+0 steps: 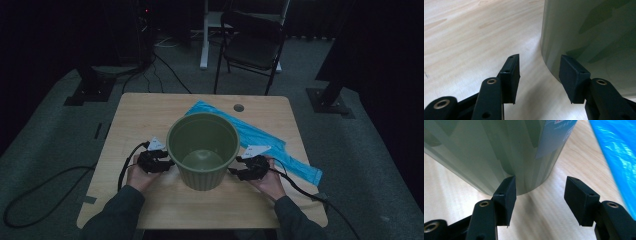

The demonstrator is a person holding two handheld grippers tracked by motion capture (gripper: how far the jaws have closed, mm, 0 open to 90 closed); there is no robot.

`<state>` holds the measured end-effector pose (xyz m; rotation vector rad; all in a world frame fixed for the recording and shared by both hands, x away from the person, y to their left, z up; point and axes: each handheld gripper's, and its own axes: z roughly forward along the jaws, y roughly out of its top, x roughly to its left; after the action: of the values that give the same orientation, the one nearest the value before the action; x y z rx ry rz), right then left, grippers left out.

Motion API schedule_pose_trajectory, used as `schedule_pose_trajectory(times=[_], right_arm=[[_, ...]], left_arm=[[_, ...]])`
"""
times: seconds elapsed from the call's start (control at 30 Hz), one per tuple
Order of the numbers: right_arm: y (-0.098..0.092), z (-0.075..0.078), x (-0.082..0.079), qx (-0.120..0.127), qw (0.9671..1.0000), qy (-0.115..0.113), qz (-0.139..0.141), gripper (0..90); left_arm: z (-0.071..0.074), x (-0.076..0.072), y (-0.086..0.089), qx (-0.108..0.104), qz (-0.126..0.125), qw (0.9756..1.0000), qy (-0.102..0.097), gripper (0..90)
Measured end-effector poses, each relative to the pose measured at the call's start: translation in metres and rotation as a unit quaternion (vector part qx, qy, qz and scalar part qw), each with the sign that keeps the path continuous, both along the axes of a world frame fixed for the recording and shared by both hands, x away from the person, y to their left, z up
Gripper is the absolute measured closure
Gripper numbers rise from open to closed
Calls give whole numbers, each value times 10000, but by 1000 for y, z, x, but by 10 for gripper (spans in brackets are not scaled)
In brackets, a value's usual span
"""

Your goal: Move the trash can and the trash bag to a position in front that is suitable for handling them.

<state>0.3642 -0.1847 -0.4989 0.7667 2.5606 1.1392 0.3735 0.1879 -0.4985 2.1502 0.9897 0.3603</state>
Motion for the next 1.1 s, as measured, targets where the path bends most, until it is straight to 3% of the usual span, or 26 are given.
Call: schedule_pose_trajectory(times=[0.03, 0.13, 0.3, 0.47, 0.53, 0.57, 0.63, 0.97, 1.1], right_arm=[[-2, 0, 5, -21, 10000, -23, -50, 450], [-7, 2, 10, -117, 9998, -103, -134, 480], [-29, -1, 26, -318, 9979, -117, -544, 500], [-58, -13, 39, -414, 9925, -28, -1150, 510], [-61, -16, 42, -510, 9912, 6, -1219, 510], [-66, -21, 45, -671, 9886, 58, -1349, 514], [-71, -24, 50, -687, 9869, 74, -1459, 520], [-78, -32, 71, -745, 9832, 357, -1628, 570], [-80, -32, 73, -600, 9844, 508, -1573, 648]], left_arm=[[0, 8, -2, 7, -8, 10000, -14, 501], [-1, 14, -4, 23, -16, 10000, -48, 500], [-2, 15, -3, 12, 18, 10000, -51, 495], [-2, 20, -1, -11, 95, 9999, -59, 494], [-2, 23, -2, -24, 114, 9999, -74, 492], [-2, 24, -3, -44, 124, 9999, -75, 491], [-2, 25, -4, -27, 114, 9999, -89, 491], [-3, 30, -6, -35, 89, 9999, -82, 491], [-3, 30, -5, -89, 88, 9999, -72, 491]])
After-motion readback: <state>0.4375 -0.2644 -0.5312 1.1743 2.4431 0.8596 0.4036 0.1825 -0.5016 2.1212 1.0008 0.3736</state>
